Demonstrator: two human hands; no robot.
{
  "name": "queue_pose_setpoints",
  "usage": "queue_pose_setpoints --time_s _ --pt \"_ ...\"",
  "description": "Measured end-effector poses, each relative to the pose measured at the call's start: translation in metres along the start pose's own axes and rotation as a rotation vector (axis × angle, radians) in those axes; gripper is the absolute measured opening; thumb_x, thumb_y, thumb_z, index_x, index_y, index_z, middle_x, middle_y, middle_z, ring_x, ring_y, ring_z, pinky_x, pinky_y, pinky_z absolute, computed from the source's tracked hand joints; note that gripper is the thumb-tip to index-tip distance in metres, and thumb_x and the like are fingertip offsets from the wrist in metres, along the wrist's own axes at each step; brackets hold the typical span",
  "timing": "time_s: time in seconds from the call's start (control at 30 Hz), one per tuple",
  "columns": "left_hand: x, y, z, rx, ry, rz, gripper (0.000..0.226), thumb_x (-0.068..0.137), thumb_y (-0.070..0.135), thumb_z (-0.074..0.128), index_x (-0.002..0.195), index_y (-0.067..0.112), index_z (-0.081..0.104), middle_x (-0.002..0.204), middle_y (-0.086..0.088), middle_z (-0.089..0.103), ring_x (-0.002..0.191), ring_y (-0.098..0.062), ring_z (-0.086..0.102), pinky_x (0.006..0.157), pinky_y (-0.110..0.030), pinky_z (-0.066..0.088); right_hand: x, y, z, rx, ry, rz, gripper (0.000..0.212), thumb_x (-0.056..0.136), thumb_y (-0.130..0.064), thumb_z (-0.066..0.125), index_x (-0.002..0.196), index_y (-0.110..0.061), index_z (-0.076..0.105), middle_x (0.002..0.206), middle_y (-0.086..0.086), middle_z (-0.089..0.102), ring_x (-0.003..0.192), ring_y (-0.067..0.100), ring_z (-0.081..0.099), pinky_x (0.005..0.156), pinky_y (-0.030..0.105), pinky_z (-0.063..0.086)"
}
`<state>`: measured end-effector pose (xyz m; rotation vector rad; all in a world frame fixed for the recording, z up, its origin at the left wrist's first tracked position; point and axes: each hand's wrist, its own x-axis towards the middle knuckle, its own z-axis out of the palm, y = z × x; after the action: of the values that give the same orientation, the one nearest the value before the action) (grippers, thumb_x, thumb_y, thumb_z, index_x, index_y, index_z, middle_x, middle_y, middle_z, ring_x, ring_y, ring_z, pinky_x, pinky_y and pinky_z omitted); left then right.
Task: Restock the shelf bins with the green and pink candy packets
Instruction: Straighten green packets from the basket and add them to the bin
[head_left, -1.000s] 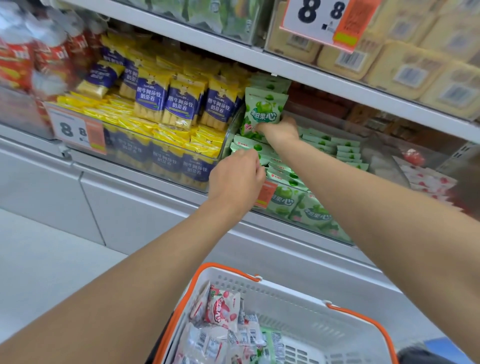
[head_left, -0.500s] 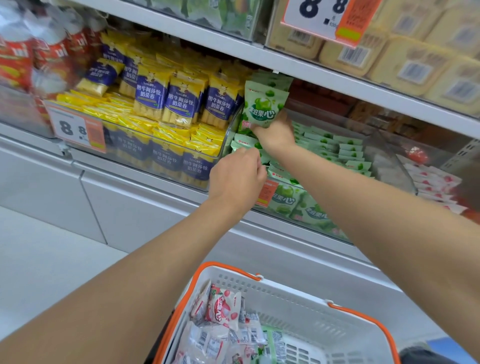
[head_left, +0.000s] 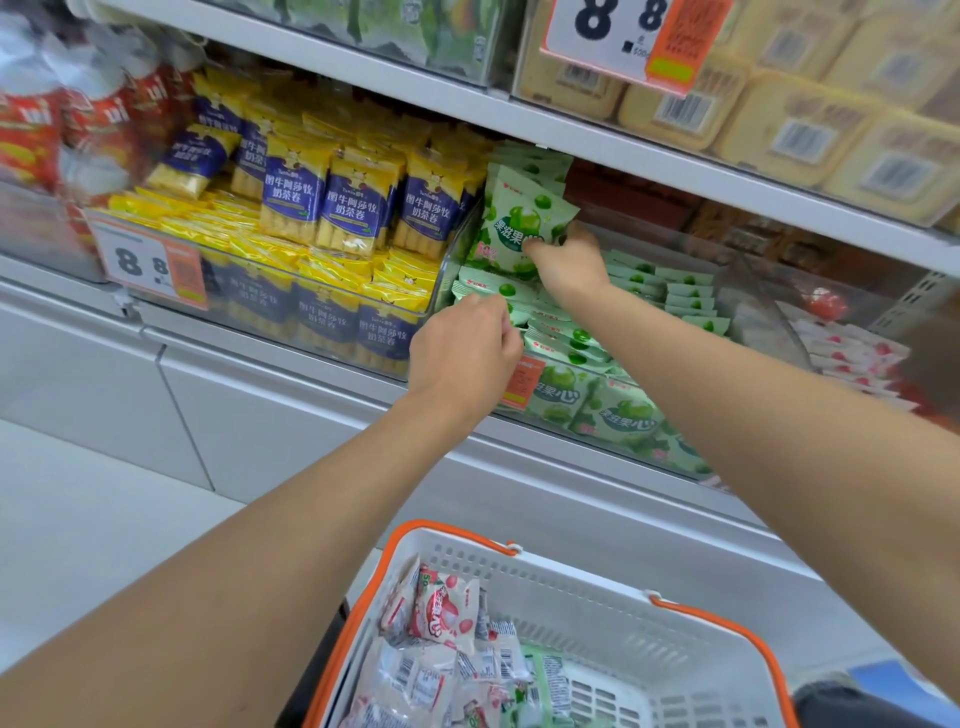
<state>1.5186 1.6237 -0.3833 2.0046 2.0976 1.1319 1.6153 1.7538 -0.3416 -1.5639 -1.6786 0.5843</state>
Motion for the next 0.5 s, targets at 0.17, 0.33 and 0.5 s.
queue_pose_setpoints --time_s 0.17,0.33,0.5 --pt "-0.004 0.001 0.000 -0.066 0.021 -0.019 0.015 0.096 0.025 0.048 0.087 0.017 0.058 0.088 0.001 0.058 0.074 -0.023 0.054 0.061 -0.034 0.040 -0.020 0.005 -0.021 -0.093 -0.016 -0.013 0.052 0.092 -0.022 0.059 0.138 -0.004 0.045 0.113 0.003 0.055 0.096 0.022 0.058 0.086 0.032 0.047" --pt "-0.024 0.018 0.002 -0.268 0.003 -0.120 0.017 0.094 0.028 0.052 0.081 0.018 0.056 0.070 0.002 0.056 0.074 -0.028 0.057 0.065 -0.040 0.048 -0.071 0.031 -0.053 -0.216 0.055 -0.311 0.027 0.088 -0.013 0.057 0.114 -0.009 0.067 0.105 0.002 0.066 0.094 0.016 0.057 0.090 0.030 0.047" --pt "-0.068 0.041 0.029 -0.357 -0.168 -0.223 0.018 0.091 0.028 0.057 0.075 0.021 0.054 0.061 0.006 0.053 0.067 -0.023 0.055 0.059 -0.032 0.038 -0.152 0.096 -0.078 -0.359 0.045 -0.647 0.012 0.081 -0.005 0.059 0.087 -0.009 0.069 0.087 0.005 0.063 0.083 0.026 0.058 0.066 0.033 0.046"
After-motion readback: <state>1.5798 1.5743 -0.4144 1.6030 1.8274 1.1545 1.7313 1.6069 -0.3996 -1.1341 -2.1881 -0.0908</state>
